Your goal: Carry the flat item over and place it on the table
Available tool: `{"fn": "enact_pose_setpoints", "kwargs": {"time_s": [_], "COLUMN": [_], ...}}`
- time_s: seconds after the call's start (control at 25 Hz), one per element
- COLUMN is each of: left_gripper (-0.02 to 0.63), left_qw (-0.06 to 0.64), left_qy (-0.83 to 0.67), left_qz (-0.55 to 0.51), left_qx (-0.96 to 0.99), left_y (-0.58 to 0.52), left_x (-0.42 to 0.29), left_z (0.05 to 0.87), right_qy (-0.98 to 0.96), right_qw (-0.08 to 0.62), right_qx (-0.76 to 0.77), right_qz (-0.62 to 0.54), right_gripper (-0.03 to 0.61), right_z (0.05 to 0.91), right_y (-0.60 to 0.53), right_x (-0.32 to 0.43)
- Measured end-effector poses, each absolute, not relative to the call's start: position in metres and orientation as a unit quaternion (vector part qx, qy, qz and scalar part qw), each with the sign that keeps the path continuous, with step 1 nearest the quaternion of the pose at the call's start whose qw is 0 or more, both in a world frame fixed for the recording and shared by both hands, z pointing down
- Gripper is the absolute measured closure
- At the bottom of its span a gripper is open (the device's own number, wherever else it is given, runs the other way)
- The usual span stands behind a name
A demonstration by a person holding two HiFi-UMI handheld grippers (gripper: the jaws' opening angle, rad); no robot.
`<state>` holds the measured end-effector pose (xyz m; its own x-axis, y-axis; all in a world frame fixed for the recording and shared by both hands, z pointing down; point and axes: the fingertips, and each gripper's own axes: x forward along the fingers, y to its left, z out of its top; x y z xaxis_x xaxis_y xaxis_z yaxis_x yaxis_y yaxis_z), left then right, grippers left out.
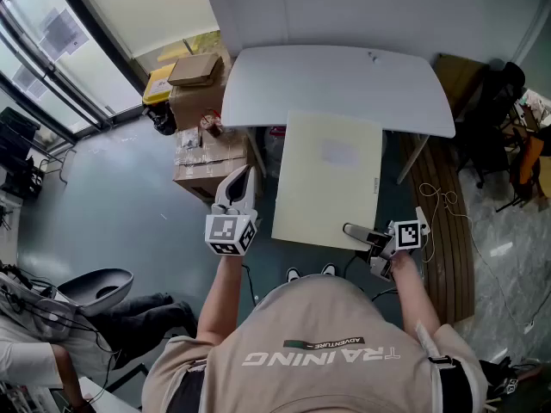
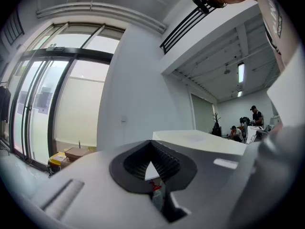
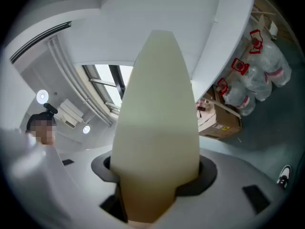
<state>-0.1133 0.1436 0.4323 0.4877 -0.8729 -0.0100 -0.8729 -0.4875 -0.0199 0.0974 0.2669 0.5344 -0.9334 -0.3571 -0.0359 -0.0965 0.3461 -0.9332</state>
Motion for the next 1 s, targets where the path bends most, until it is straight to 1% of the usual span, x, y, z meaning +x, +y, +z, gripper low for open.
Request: {"fn": "enact_pose_setpoints", "kwargs": {"time_s": [0.16, 0.56, 1.0], "left_gripper": [0.611, 0.611, 0.611], "left_qw": [-0.006, -0.016, -0.049], "left_qy": [0.499, 0.501, 0.477], "left_qz": [0.002, -0.001, -0.003], "left_qx": [-0.866, -0.865, -0.878], "left_y": [0.151, 0.158, 0.148], "left_x": [-0.112, -0.117, -0.153], "left_z": [0.438, 0.445, 0.464], "right_qy": [0.809, 0.801, 0.788], "right_qw": [0.12, 0.111, 0.109], "right_qx": [-0.132, -0.132, -0.152], "right_qz": [-0.561, -0.574, -0.587], "right_gripper": [0.287, 0.287, 0.287], "right_z": [0.535, 0.542, 0.559], "right_y": [0.272, 0.278, 0.267], "right_x": [0.097, 0.095, 0.054]}}
